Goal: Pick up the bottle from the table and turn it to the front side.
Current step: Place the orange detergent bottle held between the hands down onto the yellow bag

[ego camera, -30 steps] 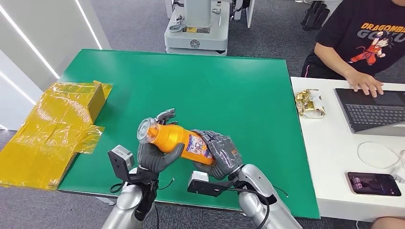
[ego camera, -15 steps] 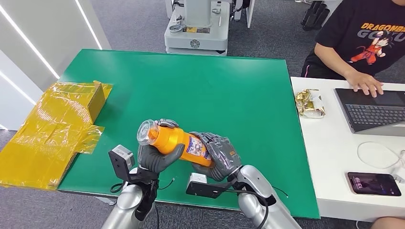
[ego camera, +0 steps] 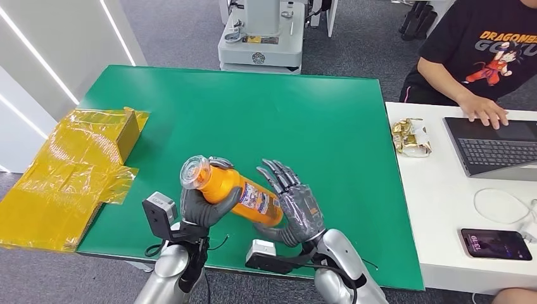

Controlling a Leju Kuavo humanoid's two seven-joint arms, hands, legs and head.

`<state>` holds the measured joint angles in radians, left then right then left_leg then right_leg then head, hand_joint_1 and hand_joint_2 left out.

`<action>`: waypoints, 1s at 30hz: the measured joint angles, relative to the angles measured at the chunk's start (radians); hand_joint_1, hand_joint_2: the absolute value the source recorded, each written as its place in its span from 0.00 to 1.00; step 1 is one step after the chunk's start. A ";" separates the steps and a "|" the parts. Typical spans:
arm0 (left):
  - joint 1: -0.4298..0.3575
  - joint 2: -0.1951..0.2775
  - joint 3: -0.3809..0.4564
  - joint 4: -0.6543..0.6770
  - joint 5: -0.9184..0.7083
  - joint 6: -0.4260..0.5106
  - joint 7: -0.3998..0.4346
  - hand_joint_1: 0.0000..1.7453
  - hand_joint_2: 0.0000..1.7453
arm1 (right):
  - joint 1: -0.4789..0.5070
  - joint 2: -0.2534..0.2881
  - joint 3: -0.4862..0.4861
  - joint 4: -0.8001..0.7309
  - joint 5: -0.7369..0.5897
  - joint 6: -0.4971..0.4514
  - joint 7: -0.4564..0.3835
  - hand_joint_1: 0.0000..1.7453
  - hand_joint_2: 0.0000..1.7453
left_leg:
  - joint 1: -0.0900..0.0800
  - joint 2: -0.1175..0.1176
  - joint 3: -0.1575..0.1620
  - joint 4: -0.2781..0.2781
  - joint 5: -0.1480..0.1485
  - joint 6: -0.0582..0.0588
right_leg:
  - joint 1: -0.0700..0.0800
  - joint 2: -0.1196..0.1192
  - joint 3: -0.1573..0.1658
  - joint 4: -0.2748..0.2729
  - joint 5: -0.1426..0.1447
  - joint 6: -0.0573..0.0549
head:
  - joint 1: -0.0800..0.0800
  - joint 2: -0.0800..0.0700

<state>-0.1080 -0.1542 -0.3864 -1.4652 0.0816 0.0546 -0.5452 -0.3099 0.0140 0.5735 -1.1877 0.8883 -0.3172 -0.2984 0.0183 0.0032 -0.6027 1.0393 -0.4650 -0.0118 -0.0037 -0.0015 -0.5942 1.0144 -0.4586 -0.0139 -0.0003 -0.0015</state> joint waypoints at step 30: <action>0.088 0.119 0.090 -0.262 -0.447 0.443 -0.075 1.00 1.00 | 0.207 0.005 0.051 -0.379 -0.282 -0.244 -0.146 0.00 1.00 | 0.000 0.000 0.000 -0.001 0.000 0.000 | 0.000 0.000 0.000 0.000 0.000 0.000 | 0.000 0.000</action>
<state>-0.0197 -0.0349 -0.2962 -1.7275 -0.3655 0.4972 -0.6207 -0.1031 0.0195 0.6249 -1.5664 0.6067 -0.5608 -0.4440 0.0185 0.0031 -0.6030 1.0382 -0.4650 -0.0119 -0.0036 -0.0018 -0.5943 1.0144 -0.4589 -0.0140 -0.0001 -0.0015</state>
